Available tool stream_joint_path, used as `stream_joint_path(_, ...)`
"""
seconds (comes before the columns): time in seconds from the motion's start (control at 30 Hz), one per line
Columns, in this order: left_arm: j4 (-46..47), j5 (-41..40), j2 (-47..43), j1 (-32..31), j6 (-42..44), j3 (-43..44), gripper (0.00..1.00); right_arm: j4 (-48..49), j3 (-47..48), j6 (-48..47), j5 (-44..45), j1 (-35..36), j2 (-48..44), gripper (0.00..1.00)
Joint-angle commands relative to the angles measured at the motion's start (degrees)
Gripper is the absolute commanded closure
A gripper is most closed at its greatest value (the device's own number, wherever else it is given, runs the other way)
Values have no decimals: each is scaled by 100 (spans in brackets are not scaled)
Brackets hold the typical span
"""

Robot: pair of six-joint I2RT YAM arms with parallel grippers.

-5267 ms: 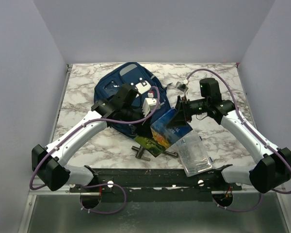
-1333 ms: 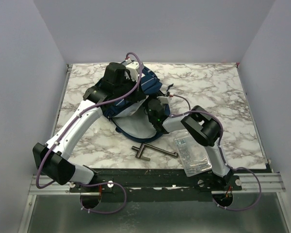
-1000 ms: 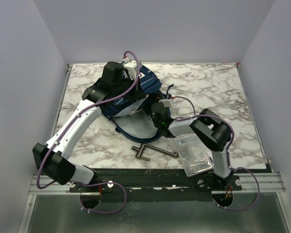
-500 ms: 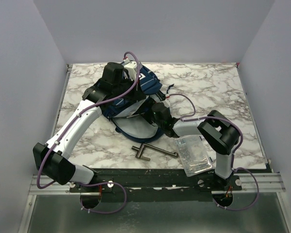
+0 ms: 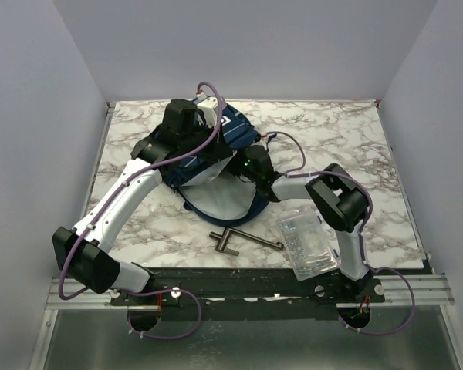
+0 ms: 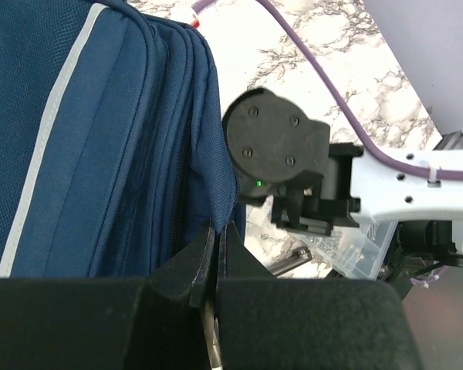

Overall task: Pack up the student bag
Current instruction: Place the book in the student bag.

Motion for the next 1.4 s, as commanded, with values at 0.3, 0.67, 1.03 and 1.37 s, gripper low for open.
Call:
stream_joint_path(0.3, 548, 631, -49, 99, -231, 80, 100, -860, 59, 53, -1213, -537, -212, 27)
stream_joint_path(0.67, 679, 853, 173, 304, -450, -12, 100, -1541, -652, -619, -2544, -893, -1082, 15)
stream_joint_path(1.03, 694, 857, 393, 37, -546, -406, 94, -4218, -1513, -2809, -1193, -1071, -3517, 10)
stream_joint_path(1.37, 793, 937, 645, -65, -986, -727, 96, -4504, -2159, -2844, -791, -1113, -4329, 9)
